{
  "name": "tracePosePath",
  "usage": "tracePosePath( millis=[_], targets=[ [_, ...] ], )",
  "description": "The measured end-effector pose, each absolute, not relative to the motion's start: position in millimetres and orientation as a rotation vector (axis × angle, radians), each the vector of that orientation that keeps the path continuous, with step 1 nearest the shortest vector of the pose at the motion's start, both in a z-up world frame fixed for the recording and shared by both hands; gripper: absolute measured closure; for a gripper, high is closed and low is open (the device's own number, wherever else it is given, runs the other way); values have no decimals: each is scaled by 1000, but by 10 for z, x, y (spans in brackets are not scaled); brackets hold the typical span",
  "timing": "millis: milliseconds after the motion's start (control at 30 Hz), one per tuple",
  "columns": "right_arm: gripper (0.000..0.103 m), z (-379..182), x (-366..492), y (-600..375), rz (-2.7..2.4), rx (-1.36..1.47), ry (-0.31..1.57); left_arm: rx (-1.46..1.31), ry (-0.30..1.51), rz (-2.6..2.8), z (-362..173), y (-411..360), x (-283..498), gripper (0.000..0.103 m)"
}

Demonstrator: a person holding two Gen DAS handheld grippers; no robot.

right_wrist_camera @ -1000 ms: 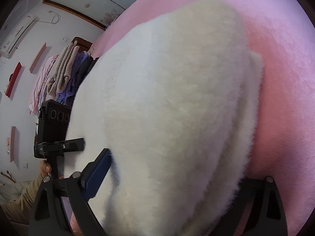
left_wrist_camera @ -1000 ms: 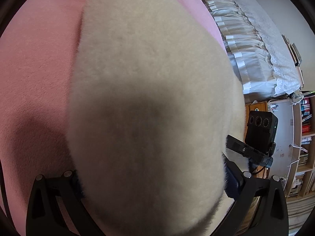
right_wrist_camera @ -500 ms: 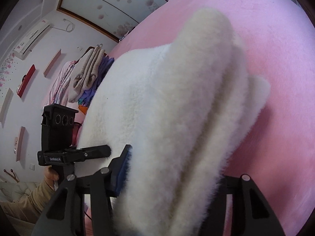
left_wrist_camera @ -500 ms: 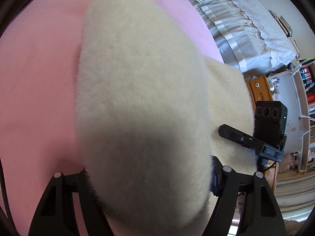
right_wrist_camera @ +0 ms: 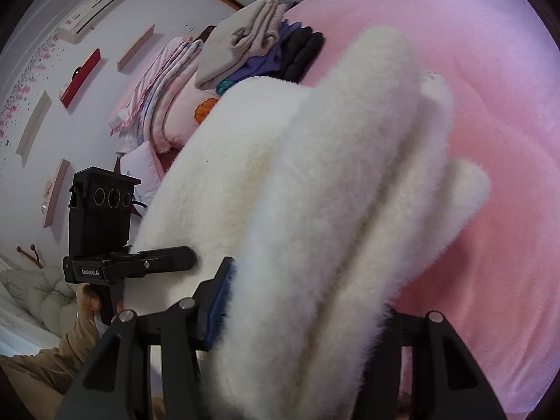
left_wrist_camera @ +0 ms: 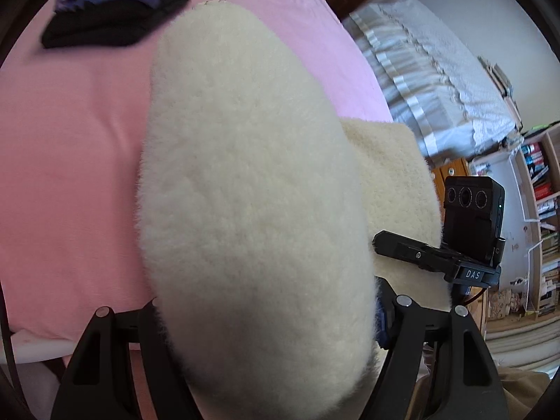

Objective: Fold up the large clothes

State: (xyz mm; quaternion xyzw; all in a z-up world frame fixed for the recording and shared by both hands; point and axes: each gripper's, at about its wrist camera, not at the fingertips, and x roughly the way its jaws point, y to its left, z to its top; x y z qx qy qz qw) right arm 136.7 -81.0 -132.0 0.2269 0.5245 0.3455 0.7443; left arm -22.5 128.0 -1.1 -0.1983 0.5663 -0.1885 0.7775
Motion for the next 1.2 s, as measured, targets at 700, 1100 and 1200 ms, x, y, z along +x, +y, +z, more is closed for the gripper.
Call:
tracePosePath(
  millis=[700,1100,1200],
  targets=[
    [51,328,4053,858,989,481,828,-314,888,-324,2072,3692,2380,29],
    [55,174,5668,1741,877,537,841,-253,993,-335,1802,4788,4126,28],
    [55,-145,5925,1851,819,552,875,-267,1003,-341,1436,4706,4442,23]
  ],
)
